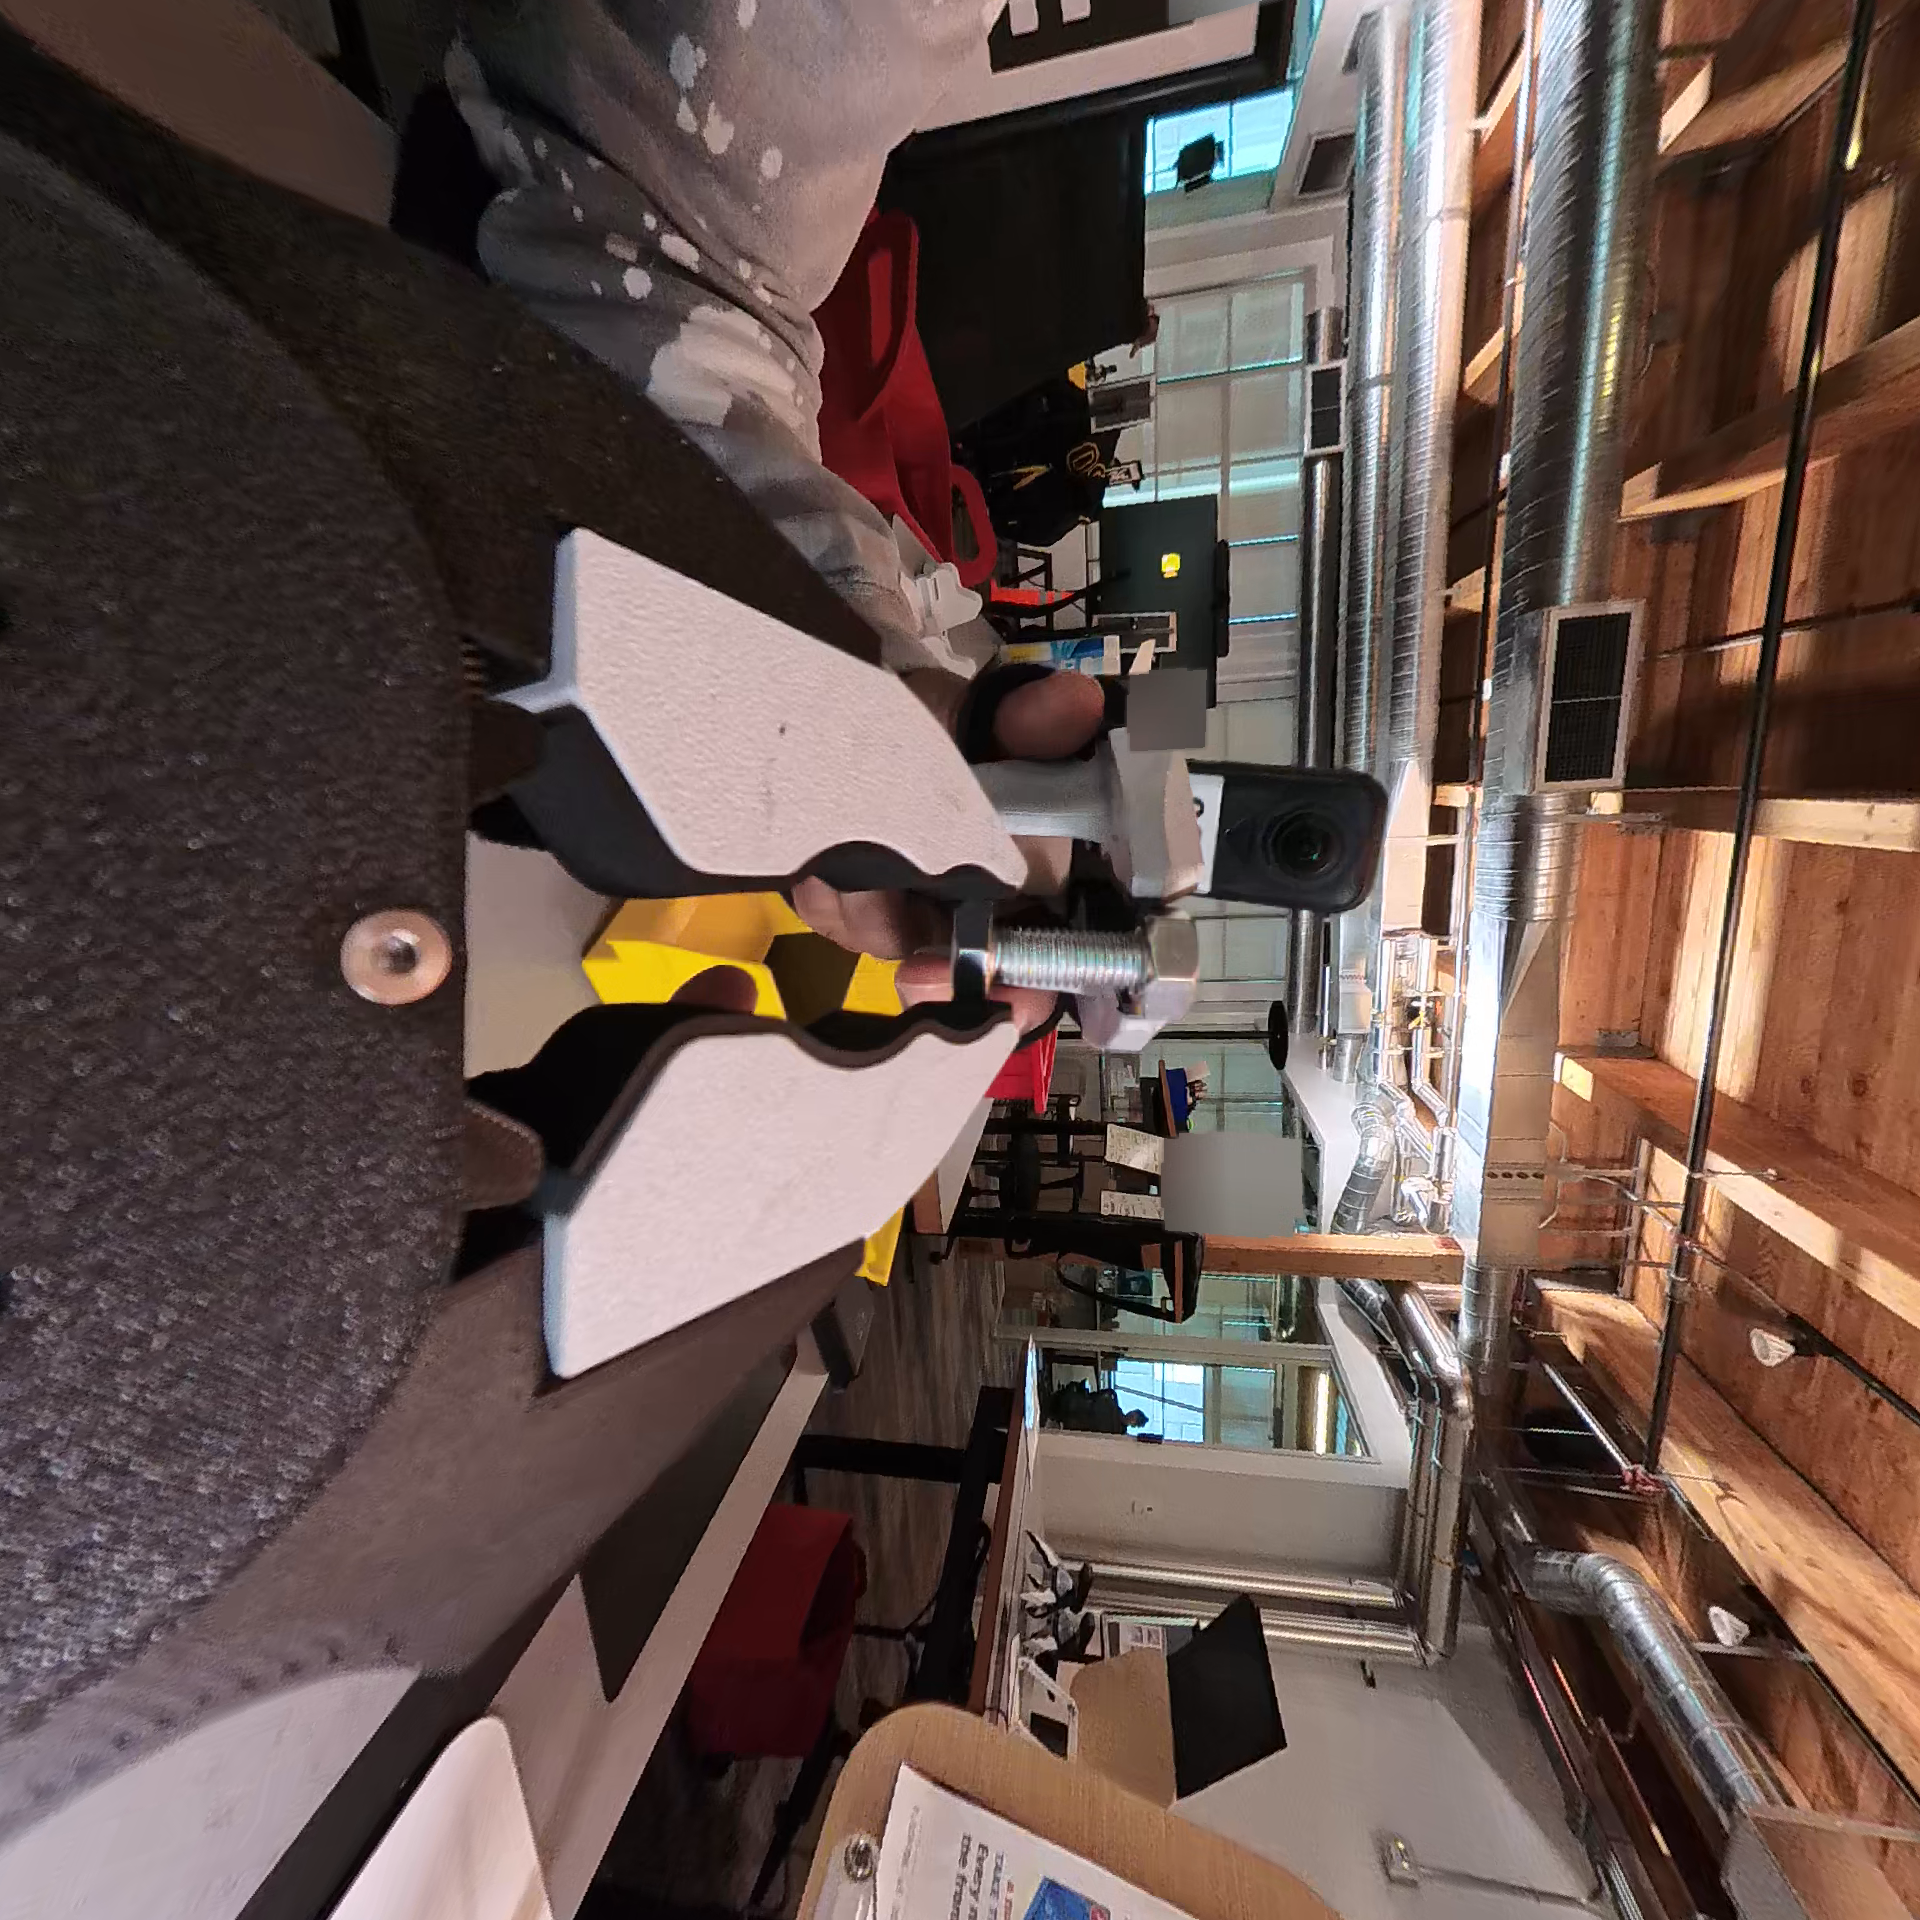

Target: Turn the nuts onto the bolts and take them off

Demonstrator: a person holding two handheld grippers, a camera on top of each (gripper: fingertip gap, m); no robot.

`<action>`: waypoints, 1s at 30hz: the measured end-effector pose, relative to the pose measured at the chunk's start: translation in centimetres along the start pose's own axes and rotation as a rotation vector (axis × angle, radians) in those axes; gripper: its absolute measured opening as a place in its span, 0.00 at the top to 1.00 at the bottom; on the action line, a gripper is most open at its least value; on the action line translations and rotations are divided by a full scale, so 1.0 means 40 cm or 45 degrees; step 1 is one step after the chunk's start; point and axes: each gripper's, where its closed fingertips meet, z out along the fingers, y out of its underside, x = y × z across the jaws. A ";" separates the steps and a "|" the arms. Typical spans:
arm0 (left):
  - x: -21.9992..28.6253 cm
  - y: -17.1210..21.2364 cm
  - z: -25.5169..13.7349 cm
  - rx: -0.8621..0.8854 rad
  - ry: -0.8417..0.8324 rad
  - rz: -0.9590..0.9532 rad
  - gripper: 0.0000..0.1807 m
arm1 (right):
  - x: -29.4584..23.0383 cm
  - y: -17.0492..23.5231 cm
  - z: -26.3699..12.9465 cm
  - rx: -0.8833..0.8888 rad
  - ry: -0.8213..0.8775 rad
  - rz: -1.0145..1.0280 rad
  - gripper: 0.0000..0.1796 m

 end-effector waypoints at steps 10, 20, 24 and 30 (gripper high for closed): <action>-0.014 0.015 0.001 -0.032 -0.028 0.030 0.90 | 0.009 0.030 0.006 -0.115 0.042 -0.035 0.90; -0.014 0.000 -0.012 0.014 -0.019 -0.006 0.83 | 0.002 0.007 0.002 -0.045 0.005 0.000 0.90; -0.022 0.012 -0.002 -0.018 -0.056 0.006 0.83 | -0.004 0.014 0.006 -0.048 0.001 -0.005 0.90; -0.080 0.004 -0.043 0.015 -0.157 -0.054 0.89 | -0.024 -0.019 0.002 0.016 -0.055 -0.002 0.90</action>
